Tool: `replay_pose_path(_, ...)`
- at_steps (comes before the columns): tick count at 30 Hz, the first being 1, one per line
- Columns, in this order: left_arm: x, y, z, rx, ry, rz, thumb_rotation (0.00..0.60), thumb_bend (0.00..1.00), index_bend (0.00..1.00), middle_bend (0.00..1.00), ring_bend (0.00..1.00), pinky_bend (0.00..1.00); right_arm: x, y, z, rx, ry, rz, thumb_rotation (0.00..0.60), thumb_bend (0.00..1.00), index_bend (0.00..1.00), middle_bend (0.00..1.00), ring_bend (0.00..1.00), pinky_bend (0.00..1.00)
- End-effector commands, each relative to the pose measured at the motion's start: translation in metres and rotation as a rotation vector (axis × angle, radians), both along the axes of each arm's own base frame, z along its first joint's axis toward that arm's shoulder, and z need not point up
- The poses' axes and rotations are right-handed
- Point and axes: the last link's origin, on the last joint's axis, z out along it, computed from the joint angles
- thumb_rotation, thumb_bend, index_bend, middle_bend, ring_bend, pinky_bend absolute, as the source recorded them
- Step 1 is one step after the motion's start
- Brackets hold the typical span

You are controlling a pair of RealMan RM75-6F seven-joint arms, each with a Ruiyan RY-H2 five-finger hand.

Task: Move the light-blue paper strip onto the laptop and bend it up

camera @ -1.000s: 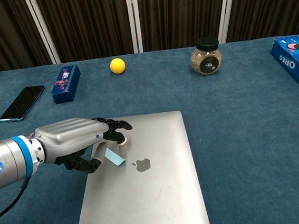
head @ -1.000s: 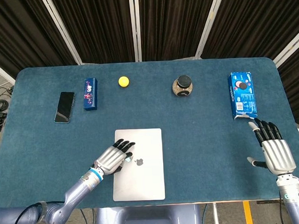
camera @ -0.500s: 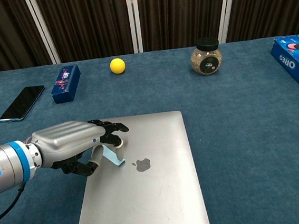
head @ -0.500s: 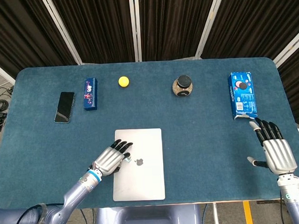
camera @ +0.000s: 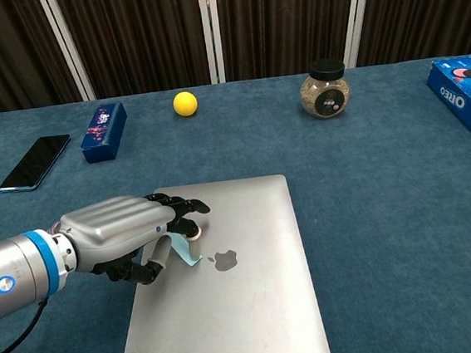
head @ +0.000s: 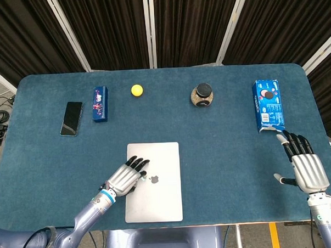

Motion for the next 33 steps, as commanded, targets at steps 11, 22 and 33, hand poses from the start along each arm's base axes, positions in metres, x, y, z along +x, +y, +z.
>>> replay_pose_path(11, 0.0043, -0.0001, 0.0053, 0.024, -0.019, -0.006, 0.573, 0.98, 0.32, 0.0, 0.0, 0.0, 0.001, 0.0007, 0.0015, -0.002, -0.007, 0.005, 0.6, 0.0, 0.0, 0.0, 0.0, 0.0)
replay_pose_path(22, 0.0014, -0.0044, -0.0009, 0.005, 0.0, -0.007, 0.577, 0.98, 0.32, 0.0, 0.0, 0.0, 0.0014, 0.0013, 0.0032, -0.004, -0.014, 0.007, 0.6, 0.0, 0.0, 0.0, 0.0, 0.0)
replay_pose_path(33, 0.0077, -0.0032, 0.0024, 0.018, -0.023, -0.013, 0.578, 0.99, 0.32, 0.0, 0.0, 0.0, 0.0014, 0.0016, 0.0049, -0.006, -0.02, 0.008, 0.6, 0.0, 0.0, 0.0, 0.0, 0.0)
